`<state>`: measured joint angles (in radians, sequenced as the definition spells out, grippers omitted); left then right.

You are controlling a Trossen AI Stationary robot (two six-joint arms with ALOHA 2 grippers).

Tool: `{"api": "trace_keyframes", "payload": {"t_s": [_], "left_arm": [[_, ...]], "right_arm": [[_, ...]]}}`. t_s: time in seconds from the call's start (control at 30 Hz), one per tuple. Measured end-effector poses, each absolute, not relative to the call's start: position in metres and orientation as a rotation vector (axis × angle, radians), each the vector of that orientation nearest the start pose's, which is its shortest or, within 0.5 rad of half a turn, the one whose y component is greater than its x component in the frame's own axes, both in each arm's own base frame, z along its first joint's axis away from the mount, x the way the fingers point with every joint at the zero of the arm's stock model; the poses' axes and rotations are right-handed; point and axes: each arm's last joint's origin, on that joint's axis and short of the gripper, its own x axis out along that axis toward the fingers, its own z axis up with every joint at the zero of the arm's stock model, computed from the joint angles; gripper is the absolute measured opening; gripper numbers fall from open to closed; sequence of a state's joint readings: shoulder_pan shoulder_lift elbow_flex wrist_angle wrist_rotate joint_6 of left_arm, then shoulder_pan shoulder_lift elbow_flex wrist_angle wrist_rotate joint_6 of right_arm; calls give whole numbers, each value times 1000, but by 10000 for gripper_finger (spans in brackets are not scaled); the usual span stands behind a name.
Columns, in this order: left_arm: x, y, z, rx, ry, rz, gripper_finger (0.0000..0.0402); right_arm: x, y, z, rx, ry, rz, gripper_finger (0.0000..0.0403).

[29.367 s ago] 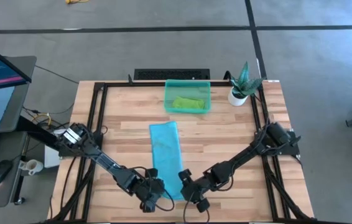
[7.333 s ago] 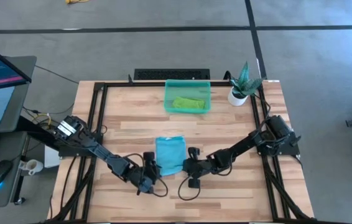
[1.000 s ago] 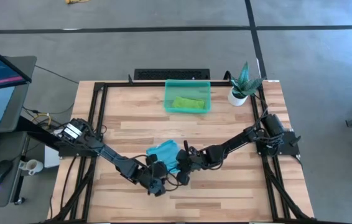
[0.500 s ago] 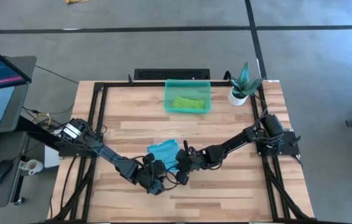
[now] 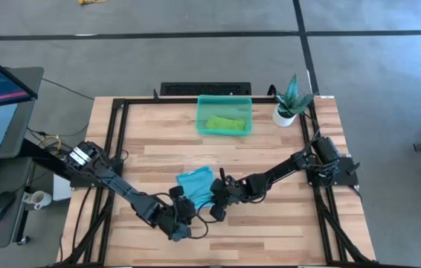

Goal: Roll microfiber towels into tight, uniform cylinder then place into a basket
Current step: Roll the blue microfiber cloth

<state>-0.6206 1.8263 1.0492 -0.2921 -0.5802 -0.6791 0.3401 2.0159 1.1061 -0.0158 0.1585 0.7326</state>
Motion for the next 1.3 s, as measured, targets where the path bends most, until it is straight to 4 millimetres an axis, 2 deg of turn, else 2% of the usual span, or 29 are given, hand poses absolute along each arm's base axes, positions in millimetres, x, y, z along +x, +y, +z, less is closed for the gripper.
{"api": "trace_keyframes", "payload": {"t_s": [0.2,0.5,0.97,1.07,1.3], "left_arm": [[288,-181,138,-34,870,298,160],[281,-156,116,-181,944,333,160],[279,-156,111,-169,949,298,160],[279,-156,110,-169,948,302,160],[278,-156,110,-169,949,303,160]], "right_arm": [[369,126,108,448,904,-163,74],[368,127,108,445,905,-159,74],[368,128,109,446,919,-114,74],[370,123,109,442,916,-111,77],[372,123,110,377,897,-59,116]]}}
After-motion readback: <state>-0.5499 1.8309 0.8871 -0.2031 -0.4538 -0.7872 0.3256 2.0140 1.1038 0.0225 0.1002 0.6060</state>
